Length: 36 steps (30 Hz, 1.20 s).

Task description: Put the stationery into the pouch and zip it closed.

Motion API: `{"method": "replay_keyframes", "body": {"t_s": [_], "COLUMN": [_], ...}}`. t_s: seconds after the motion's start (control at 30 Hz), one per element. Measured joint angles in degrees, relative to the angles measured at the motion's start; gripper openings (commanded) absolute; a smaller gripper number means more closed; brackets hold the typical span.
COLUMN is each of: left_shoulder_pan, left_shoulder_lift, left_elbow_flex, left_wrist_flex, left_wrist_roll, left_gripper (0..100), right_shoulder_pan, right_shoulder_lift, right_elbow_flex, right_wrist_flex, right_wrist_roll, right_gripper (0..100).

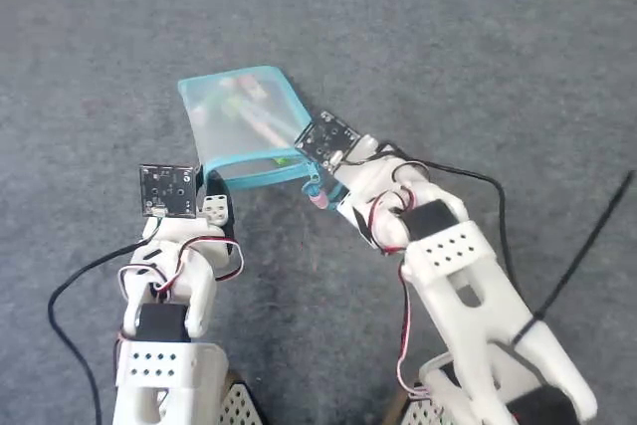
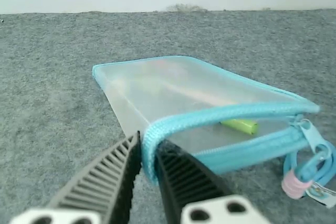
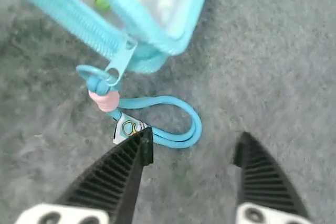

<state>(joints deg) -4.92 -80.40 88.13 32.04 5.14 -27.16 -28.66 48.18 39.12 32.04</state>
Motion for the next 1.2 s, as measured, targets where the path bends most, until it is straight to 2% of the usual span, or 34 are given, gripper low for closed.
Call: {"method": "replay_keyframes", "body": {"t_s": [0.13, 0.5, 0.8, 1.07, 1.2], "left_shoulder_pan": [0.0, 0.0, 0.0, -0.1, -0.2], "left_shoulder_lift": [0.0, 0.0, 0.0, 0.0, 0.0], "left_elbow_flex": [0.0, 0.0, 0.0, 0.0, -0.1], "left_wrist_flex": [0.0, 0.0, 0.0, 0.0, 0.0], "left_wrist_roll": [0.0, 0.0, 0.0, 0.0, 0.0], "left_gripper": [1, 1, 1, 1, 1], "right_shoulder_pan": [-2.5, -4.7, -7.0, -7.1, -7.0], "right_shoulder_lift": [3.2, 17.8, 20.3, 20.3, 20.0], "right_elbow_flex": [0.0, -11.5, -13.3, -13.3, -13.2], "right_wrist_flex": [-1.0, -5.9, -10.5, -10.9, -11.0], "right_wrist_roll": [2.2, 4.4, 5.1, 5.1, 5.1], "right_gripper": [40.3, 39.6, 22.5, 0.9, 0.6]}}
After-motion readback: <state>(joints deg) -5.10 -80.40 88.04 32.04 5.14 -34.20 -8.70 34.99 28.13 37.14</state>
